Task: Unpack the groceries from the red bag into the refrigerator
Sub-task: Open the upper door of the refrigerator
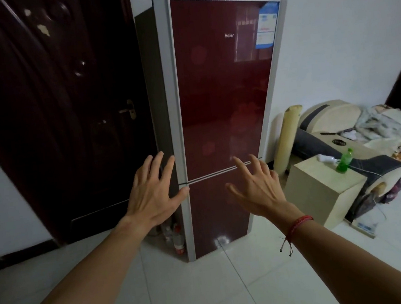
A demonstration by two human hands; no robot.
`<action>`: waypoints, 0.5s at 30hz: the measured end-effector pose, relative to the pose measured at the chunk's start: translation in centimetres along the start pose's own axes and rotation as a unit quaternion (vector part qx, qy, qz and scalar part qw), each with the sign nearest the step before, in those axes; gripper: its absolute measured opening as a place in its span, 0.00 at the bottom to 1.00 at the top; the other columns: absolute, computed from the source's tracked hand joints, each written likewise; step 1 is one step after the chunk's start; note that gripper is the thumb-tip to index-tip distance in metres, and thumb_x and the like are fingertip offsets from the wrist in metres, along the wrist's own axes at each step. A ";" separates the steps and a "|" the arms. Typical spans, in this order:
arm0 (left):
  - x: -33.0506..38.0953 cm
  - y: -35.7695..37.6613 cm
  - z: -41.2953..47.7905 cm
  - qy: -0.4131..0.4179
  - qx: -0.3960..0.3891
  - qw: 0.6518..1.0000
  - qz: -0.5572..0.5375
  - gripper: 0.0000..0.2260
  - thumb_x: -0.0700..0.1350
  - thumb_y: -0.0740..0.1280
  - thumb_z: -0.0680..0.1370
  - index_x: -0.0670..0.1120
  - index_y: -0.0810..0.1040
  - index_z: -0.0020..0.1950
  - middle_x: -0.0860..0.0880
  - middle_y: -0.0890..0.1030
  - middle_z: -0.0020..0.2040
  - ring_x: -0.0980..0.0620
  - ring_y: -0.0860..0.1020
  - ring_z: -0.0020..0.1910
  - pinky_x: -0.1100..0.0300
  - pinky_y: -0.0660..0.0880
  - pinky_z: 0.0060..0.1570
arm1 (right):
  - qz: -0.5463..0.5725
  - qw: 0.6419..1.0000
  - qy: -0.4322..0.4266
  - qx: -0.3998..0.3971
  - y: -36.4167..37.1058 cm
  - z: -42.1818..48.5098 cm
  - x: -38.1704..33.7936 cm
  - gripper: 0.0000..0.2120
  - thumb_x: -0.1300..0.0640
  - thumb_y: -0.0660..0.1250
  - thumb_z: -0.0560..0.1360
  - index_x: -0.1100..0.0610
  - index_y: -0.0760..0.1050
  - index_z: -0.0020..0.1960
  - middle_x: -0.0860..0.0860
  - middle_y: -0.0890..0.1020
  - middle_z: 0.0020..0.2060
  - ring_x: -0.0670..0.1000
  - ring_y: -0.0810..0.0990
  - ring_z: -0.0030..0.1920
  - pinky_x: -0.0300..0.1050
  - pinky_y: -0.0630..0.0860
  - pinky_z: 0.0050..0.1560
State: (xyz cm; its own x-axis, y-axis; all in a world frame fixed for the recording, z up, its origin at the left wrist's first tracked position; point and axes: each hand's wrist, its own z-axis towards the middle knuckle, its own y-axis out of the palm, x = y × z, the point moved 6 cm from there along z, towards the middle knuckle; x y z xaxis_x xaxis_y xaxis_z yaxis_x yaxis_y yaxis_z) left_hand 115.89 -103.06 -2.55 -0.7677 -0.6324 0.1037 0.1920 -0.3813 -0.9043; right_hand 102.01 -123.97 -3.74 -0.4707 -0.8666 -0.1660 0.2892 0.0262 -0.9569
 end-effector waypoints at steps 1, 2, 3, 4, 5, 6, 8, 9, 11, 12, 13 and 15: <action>-0.4 0.6 1.1 -0.002 0.000 1.000 0.000 0.39 0.69 0.50 0.75 0.48 0.55 0.80 0.43 0.54 0.80 0.41 0.52 0.79 0.42 0.58 0.75 | 0.002 1.000 -0.003 0.001 0.3 1.3 0.0 0.37 0.31 0.55 0.79 0.41 0.47 0.82 0.58 0.53 0.81 0.61 0.55 0.79 0.63 0.60 0.75; -0.8 1.1 2.2 -0.003 0.000 1.000 0.001 0.39 0.69 0.50 0.75 0.48 0.55 0.80 0.43 0.54 0.80 0.41 0.52 0.79 0.41 0.58 0.75 | 0.004 1.000 -0.005 0.004 0.5 2.6 -0.1 0.37 0.31 0.55 0.79 0.42 0.46 0.82 0.58 0.53 0.81 0.61 0.55 0.79 0.63 0.60 0.75; -1.3 1.7 3.3 -0.003 0.001 1.000 0.002 0.39 0.69 0.50 0.75 0.48 0.55 0.80 0.43 0.54 0.80 0.41 0.52 0.79 0.41 0.58 0.75 | 0.006 1.000 -0.007 0.007 0.8 3.9 -0.2 0.37 0.31 0.55 0.79 0.42 0.46 0.82 0.58 0.52 0.81 0.61 0.55 0.79 0.63 0.60 0.74; -1.7 2.2 4.5 -0.002 0.002 1.000 0.002 0.39 0.69 0.50 0.75 0.48 0.55 0.80 0.43 0.55 0.80 0.41 0.52 0.79 0.41 0.58 0.74 | 0.009 1.000 -0.009 0.009 1.1 5.2 -0.3 0.37 0.32 0.56 0.79 0.42 0.46 0.82 0.58 0.52 0.81 0.61 0.55 0.79 0.63 0.60 0.74; -2.3 2.8 5.6 0.000 0.003 1.000 0.002 0.39 0.69 0.50 0.75 0.48 0.55 0.80 0.43 0.55 0.80 0.41 0.52 0.79 0.41 0.59 0.74 | 0.011 1.000 -0.011 0.011 1.4 6.5 -0.4 0.37 0.32 0.56 0.79 0.42 0.47 0.82 0.58 0.52 0.81 0.61 0.55 0.79 0.63 0.60 0.74; -2.9 3.3 6.8 0.001 0.004 1.000 0.001 0.39 0.69 0.50 0.75 0.47 0.55 0.80 0.42 0.55 0.80 0.41 0.52 0.79 0.41 0.59 0.74 | 0.011 1.000 -0.012 0.014 1.7 7.8 -0.6 0.37 0.32 0.57 0.79 0.43 0.47 0.82 0.58 0.52 0.81 0.61 0.55 0.79 0.62 0.60 0.74; -4.2 4.4 9.4 0.005 0.007 1.000 0.000 0.39 0.69 0.50 0.75 0.47 0.55 0.80 0.42 0.55 0.80 0.41 0.53 0.79 0.41 0.59 0.74 | 0.006 1.000 -0.013 0.023 2.4 10.7 -0.9 0.37 0.32 0.57 0.79 0.43 0.47 0.82 0.58 0.53 0.81 0.61 0.55 0.79 0.61 0.60 0.74; -5.0 4.9 10.7 0.007 0.008 1.000 -0.001 0.39 0.69 0.50 0.75 0.47 0.56 0.80 0.42 0.55 0.80 0.40 0.53 0.79 0.41 0.59 0.74 | 0.004 1.000 -0.012 0.026 2.7 12.2 -1.1 0.37 0.33 0.57 0.79 0.43 0.47 0.82 0.58 0.53 0.81 0.61 0.56 0.79 0.61 0.60 0.74; -6.6 6.0 13.6 0.010 0.005 1.000 -0.002 0.39 0.69 0.50 0.75 0.47 0.55 0.80 0.42 0.55 0.80 0.41 0.52 0.79 0.42 0.58 0.75 | 0.006 1.000 -0.007 0.027 3.5 15.4 -1.5 0.37 0.33 0.57 0.79 0.43 0.47 0.82 0.59 0.53 0.81 0.61 0.55 0.79 0.61 0.60 0.74; -7.4 6.6 15.1 0.010 0.002 1.000 -0.003 0.39 0.69 0.50 0.75 0.47 0.55 0.80 0.43 0.54 0.80 0.41 0.52 0.79 0.42 0.58 0.75 | 0.007 1.000 -0.005 0.026 3.8 17.1 -1.7 0.37 0.33 0.58 0.79 0.43 0.47 0.82 0.59 0.52 0.81 0.61 0.55 0.79 0.61 0.60 0.74; -8.2 7.1 16.7 0.010 0.000 1.000 -0.004 0.39 0.69 0.50 0.75 0.47 0.55 0.80 0.43 0.54 0.80 0.41 0.52 0.79 0.42 0.58 0.75 | 0.005 1.000 -0.003 0.024 4.2 18.8 -1.8 0.37 0.33 0.58 0.79 0.43 0.47 0.82 0.59 0.52 0.81 0.60 0.55 0.79 0.61 0.61 0.74; -9.8 8.1 19.6 0.013 -0.004 1.000 -0.002 0.39 0.69 0.50 0.75 0.47 0.55 0.80 0.43 0.54 0.80 0.41 0.52 0.79 0.42 0.59 0.74 | 0.006 1.000 0.000 0.026 4.9 22.0 -2.2 0.37 0.33 0.58 0.79 0.43 0.47 0.82 0.59 0.52 0.81 0.60 0.55 0.79 0.61 0.61 0.74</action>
State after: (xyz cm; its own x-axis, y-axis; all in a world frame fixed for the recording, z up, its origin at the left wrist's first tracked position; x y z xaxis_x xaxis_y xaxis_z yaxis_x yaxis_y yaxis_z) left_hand 136.96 -113.15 -2.75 -0.7841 -0.6130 0.0967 0.1842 -0.3786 -0.9070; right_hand 122.82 -132.92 -2.86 -0.4674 -0.8659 -0.1781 0.3381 0.0110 -0.9411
